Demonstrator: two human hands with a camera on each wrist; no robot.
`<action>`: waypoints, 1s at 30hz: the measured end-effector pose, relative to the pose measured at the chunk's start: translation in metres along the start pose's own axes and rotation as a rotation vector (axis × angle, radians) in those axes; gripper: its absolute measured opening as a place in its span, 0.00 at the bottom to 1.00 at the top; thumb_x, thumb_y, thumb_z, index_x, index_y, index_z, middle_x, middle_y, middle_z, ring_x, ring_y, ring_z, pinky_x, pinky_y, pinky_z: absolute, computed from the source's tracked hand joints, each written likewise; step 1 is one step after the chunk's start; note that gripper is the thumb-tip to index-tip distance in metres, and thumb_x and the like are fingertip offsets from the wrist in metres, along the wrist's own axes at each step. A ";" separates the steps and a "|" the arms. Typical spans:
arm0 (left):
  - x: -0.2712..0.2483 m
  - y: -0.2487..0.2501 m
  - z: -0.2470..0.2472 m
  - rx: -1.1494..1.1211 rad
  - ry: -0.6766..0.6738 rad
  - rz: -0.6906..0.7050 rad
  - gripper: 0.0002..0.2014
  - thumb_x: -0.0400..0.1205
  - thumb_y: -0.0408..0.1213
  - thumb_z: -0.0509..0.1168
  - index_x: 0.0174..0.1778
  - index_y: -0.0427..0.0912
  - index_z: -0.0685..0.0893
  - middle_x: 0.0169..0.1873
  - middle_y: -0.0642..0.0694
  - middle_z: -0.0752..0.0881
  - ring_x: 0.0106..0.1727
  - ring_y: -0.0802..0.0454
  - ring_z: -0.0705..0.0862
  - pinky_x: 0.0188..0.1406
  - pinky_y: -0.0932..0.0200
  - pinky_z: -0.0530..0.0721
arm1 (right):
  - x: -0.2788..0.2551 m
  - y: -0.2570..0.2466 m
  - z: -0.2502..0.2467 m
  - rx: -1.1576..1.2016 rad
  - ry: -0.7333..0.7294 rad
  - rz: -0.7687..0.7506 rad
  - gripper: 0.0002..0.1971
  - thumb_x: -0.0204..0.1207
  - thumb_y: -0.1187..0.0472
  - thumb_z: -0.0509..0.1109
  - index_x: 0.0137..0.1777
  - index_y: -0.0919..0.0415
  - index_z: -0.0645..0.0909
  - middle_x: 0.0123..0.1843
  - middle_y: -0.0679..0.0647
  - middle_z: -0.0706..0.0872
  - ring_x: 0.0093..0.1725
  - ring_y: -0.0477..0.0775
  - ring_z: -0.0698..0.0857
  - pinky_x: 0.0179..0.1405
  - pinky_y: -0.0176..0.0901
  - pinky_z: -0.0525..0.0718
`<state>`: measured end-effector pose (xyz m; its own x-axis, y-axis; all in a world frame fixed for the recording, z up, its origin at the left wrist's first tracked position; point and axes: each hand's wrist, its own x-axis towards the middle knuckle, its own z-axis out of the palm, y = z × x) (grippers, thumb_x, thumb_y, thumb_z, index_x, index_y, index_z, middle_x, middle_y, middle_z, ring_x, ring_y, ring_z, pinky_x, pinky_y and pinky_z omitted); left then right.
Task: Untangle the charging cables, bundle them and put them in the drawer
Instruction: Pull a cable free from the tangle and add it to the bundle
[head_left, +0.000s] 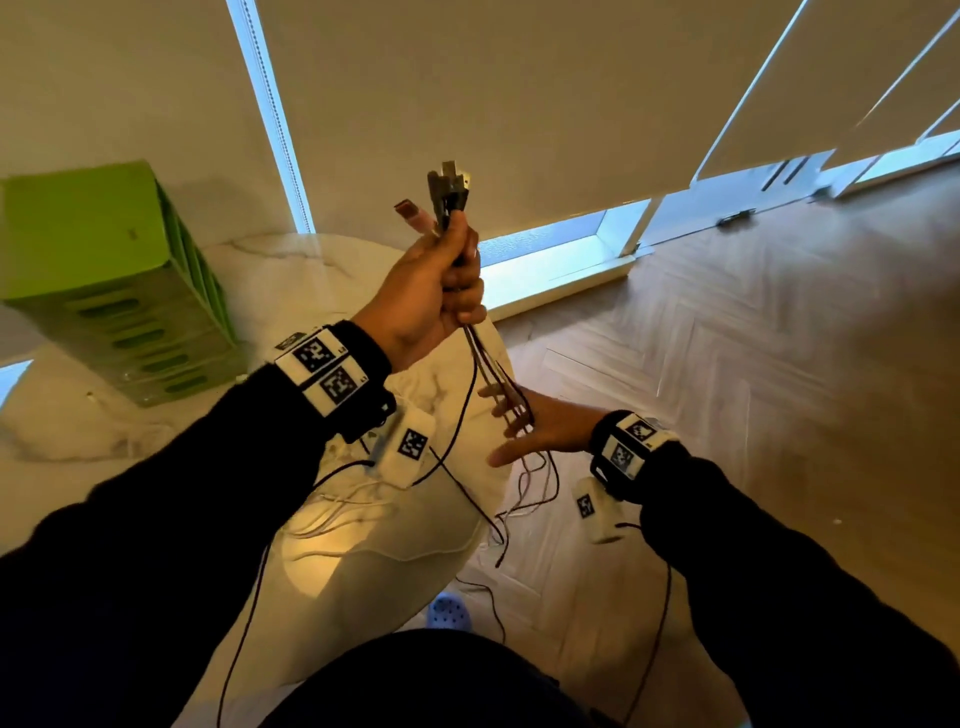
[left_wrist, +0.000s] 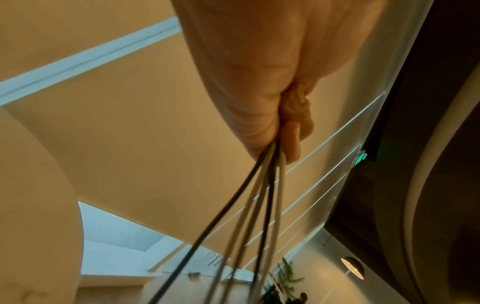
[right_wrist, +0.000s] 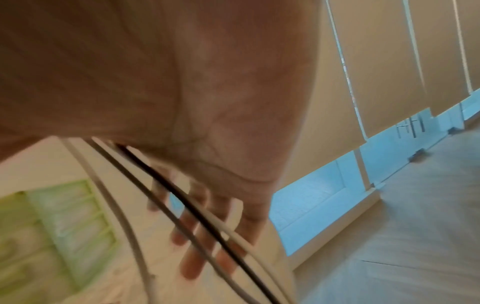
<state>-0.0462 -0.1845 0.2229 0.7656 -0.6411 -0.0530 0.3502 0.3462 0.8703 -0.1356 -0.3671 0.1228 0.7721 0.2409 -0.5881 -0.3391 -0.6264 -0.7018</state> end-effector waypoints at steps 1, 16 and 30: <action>0.001 -0.005 0.007 0.011 -0.023 -0.018 0.18 0.93 0.49 0.49 0.38 0.47 0.69 0.28 0.50 0.55 0.30 0.52 0.51 0.30 0.59 0.56 | -0.001 -0.012 0.003 0.072 0.040 -0.076 0.44 0.70 0.55 0.84 0.82 0.46 0.65 0.73 0.43 0.74 0.70 0.46 0.76 0.68 0.45 0.78; 0.021 0.023 0.003 0.029 -0.007 0.069 0.19 0.93 0.49 0.50 0.38 0.46 0.71 0.30 0.49 0.55 0.28 0.54 0.54 0.31 0.57 0.54 | -0.030 0.073 -0.040 -0.277 0.086 0.389 0.19 0.80 0.49 0.72 0.29 0.54 0.83 0.30 0.46 0.88 0.41 0.47 0.87 0.60 0.46 0.78; 0.000 -0.076 0.018 -0.038 0.034 -0.152 0.18 0.92 0.40 0.54 0.33 0.48 0.67 0.25 0.53 0.64 0.28 0.56 0.60 0.34 0.60 0.64 | 0.019 0.056 0.022 -0.175 0.495 -0.092 0.54 0.65 0.35 0.82 0.86 0.42 0.55 0.86 0.48 0.65 0.81 0.51 0.65 0.81 0.55 0.62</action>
<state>-0.0823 -0.2236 0.1653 0.7198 -0.6648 -0.1997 0.4830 0.2731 0.8319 -0.1520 -0.3811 0.0635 0.9701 -0.0516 -0.2372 -0.1959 -0.7435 -0.6394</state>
